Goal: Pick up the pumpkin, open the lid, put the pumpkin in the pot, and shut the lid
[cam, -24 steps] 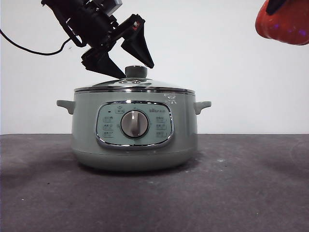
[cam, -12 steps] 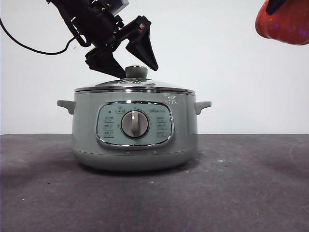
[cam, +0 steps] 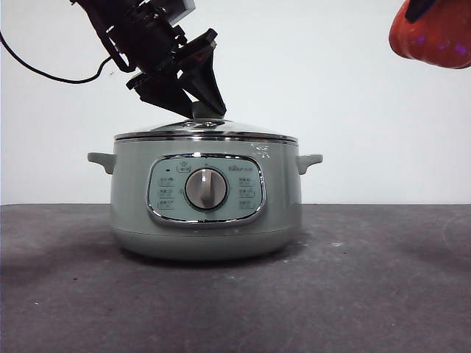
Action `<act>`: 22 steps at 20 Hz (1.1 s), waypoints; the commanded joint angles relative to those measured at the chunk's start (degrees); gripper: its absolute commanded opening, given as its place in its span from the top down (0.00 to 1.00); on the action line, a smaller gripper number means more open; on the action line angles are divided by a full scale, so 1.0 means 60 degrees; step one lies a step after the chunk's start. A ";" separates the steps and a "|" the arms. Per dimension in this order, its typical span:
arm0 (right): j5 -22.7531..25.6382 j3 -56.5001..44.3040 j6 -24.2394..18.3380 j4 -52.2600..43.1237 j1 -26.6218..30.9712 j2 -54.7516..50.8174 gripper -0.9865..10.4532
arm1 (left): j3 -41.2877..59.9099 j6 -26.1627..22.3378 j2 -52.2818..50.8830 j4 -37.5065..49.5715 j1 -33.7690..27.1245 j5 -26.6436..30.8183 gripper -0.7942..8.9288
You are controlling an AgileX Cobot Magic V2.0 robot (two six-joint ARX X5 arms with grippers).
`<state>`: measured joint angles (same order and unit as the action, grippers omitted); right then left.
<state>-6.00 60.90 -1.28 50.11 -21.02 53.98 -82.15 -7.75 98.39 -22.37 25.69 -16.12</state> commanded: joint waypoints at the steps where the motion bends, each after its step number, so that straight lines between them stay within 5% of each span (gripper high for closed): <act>1: -0.0007 0.0007 0.0058 -0.0044 -0.0011 -0.0018 0.92 | 0.0040 0.0080 0.0044 0.0087 0.0022 -0.0106 0.93; 13: -0.0025 0.0007 0.0058 -0.0696 -0.0025 0.0029 0.92 | 0.0040 0.0080 -0.2350 -0.0102 -0.0047 -0.0066 0.93; 16: -0.0896 0.0018 0.0117 -0.1687 -0.0160 0.0470 0.92 | 0.0036 0.0080 -0.3770 -0.1067 -0.0102 -0.0058 0.93; 22: -0.0987 0.1126 0.0200 -0.2834 -0.0954 0.2878 0.92 | 0.0036 0.0076 -0.6579 -0.3286 -0.0109 0.0681 0.93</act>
<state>-11.86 67.05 -0.62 33.76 -26.48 70.50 -81.62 -7.46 59.72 -43.88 25.17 -12.08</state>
